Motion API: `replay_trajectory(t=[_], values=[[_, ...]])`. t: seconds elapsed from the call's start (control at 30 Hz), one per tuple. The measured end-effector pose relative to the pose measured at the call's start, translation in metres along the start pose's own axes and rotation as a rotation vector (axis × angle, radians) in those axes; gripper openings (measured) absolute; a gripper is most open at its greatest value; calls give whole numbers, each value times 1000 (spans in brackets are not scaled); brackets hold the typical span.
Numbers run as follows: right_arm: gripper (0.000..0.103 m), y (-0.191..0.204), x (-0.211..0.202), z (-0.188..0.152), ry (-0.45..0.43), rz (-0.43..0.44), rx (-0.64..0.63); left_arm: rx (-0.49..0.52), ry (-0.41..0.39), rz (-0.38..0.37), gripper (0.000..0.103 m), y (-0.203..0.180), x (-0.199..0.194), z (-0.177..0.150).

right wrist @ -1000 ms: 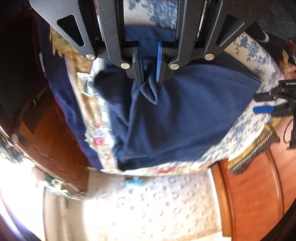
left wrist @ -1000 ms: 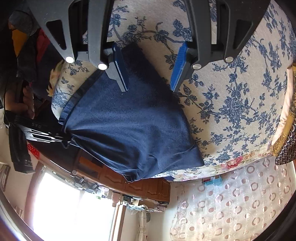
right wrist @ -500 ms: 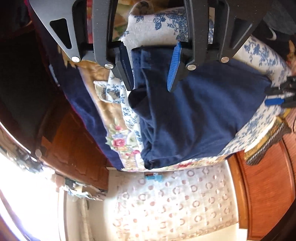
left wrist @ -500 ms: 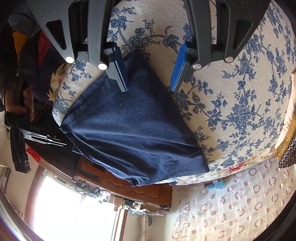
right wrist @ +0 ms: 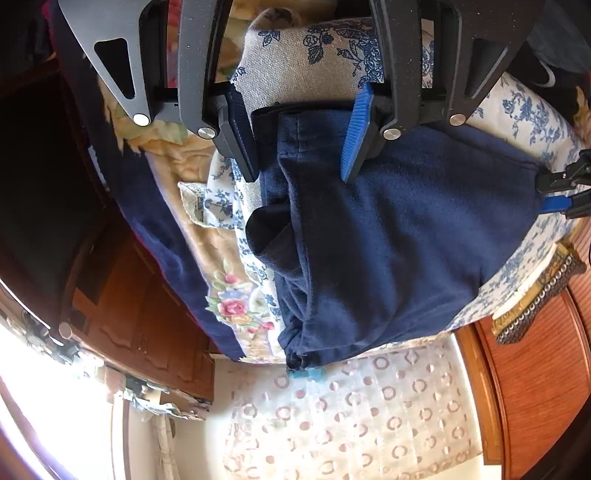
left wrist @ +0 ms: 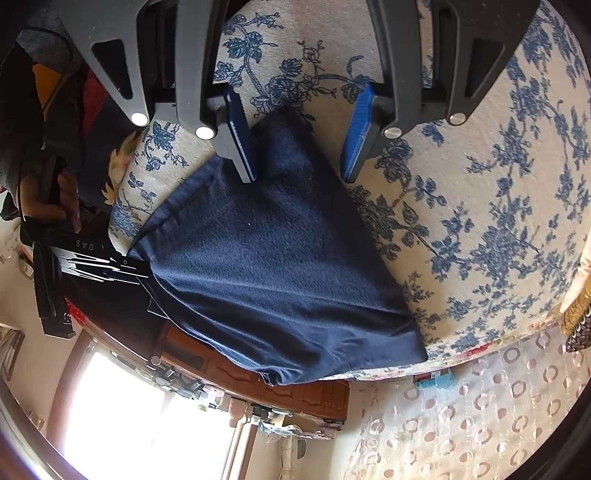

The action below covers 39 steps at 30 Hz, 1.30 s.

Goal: Fold small clothes
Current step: 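Grasp the folded shirt edge with both grippers and lift it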

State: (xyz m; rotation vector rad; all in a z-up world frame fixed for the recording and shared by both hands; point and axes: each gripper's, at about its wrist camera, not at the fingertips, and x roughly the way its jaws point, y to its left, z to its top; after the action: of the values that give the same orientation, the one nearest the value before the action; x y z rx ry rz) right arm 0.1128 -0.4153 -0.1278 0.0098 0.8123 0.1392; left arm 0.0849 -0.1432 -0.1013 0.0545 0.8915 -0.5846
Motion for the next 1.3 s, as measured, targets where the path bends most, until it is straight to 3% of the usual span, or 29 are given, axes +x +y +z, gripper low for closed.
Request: replay_trajectory(t=[0.17,0.2,0.23,0.27,0.3,0.4,0.47,0.6,0.8,1.03,1.3], values=[[32,1,1,1,6,-2,-16,-8,-4,-32,30,-2,1,0],[25,2,1,1,7,1,-21,-10,-6,-39,24,-1,1,0],[21,3,2,1,7,12,-27,-11,-5,-46,11,-1,1,-1],[10,4,2,2,9,32,-30,-7,-7,-50,5,-1,0,-1],[7,5,3,2,10,60,-33,-3,-15,-49,2,-2,-2,-1],[6,5,-2,4,-8,96,-31,10,-81,-76,2,-5,-22,3],[5,2,-17,11,-68,127,-1,11,-135,-92,2,-6,-44,10],[5,4,-57,29,-185,180,17,3,-213,-87,1,-2,-75,21],[5,23,-88,56,-269,208,-34,-13,-311,-72,1,15,-114,49],[5,47,-121,119,-399,213,-108,11,-444,-44,1,22,-167,105],[5,78,-183,170,-545,237,-188,28,-558,8,1,34,-238,144]])
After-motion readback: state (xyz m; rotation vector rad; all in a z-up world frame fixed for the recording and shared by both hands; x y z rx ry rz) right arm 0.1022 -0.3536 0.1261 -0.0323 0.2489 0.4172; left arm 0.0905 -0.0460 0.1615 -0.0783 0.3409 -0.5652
